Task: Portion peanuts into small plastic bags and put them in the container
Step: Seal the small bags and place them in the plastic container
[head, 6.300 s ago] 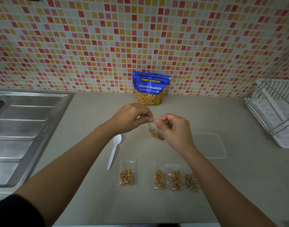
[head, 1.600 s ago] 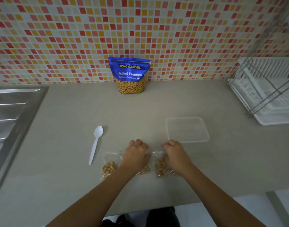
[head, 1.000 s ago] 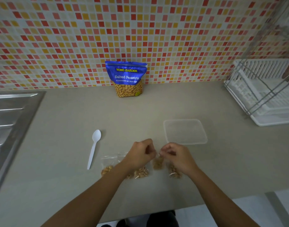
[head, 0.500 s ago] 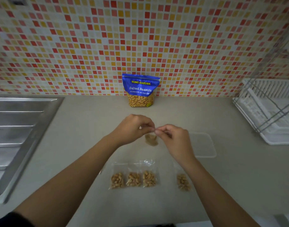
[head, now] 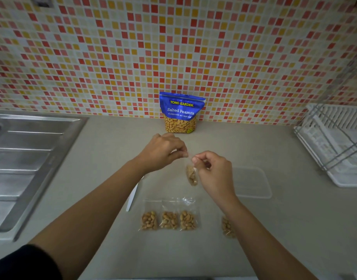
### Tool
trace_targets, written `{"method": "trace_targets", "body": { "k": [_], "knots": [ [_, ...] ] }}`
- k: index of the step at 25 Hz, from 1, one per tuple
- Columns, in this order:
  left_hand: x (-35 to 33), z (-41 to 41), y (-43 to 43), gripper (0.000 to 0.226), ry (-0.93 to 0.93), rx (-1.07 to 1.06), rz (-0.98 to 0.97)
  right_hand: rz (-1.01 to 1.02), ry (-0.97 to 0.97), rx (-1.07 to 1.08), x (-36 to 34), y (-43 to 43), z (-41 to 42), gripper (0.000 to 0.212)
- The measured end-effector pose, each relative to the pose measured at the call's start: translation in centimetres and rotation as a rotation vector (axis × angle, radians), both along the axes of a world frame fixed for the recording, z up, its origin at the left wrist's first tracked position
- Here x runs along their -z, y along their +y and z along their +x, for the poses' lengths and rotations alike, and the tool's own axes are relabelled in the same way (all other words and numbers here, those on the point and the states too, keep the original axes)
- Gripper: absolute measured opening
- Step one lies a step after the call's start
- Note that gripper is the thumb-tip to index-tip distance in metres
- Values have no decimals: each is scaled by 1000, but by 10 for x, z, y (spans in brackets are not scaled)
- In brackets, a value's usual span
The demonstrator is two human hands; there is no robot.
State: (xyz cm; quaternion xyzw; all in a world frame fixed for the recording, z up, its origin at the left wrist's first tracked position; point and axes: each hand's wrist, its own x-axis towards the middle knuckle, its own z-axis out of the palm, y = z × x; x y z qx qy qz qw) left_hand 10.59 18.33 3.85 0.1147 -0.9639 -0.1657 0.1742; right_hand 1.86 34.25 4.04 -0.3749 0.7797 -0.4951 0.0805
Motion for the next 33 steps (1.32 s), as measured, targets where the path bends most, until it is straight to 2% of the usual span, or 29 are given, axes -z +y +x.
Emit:
{"method": "trace_targets", "body": {
  "k": [2, 3, 7, 8, 10, 13, 15, 18, 20, 24, 27, 30, 33],
  "knots": [
    [-1, 4, 1, 32, 15, -2, 55, -34, -54, -10, -3, 1, 1, 7],
    [-2, 6, 3, 32, 47, -13, 166, -72, -136, -16, -5, 1, 1, 10],
    [6, 23, 27, 15, 151, -35, 1051, -265, -610, -59, -12, -2, 2, 11],
    [13, 29, 31, 17, 154, -45, 1180, -270, -675, -72, -9, -3, 2, 8],
    [29, 45, 34, 16, 114, -103, 1278, -207, -663, -105, 7, -7, 1, 6],
    [59, 70, 41, 13, -44, -220, 1362, 21, -427, -106, 52, -11, 4, 7],
    [81, 85, 50, 14, -148, -368, 1346, 173, -292, -106, 82, -12, 13, 4],
    [105, 101, 63, 21, -215, -602, 1145, 310, -204, -135, 114, -12, 32, 3],
    [112, 104, 71, 21, -217, -667, 1015, 387, -151, -154, 129, -14, 40, 5],
    [115, 101, 78, 21, -339, -665, 662, 422, -119, -183, 140, -18, 44, 16],
    [106, 95, 79, 25, -336, -676, 610, 364, -171, -136, 134, -4, 34, 28],
    [95, 71, 86, 23, -262, -628, 562, 260, -156, -7, 128, 27, 16, 21],
    [94, 35, 100, 21, -248, -486, 520, 217, -113, 130, 129, 62, -4, 14]
  ]
}}
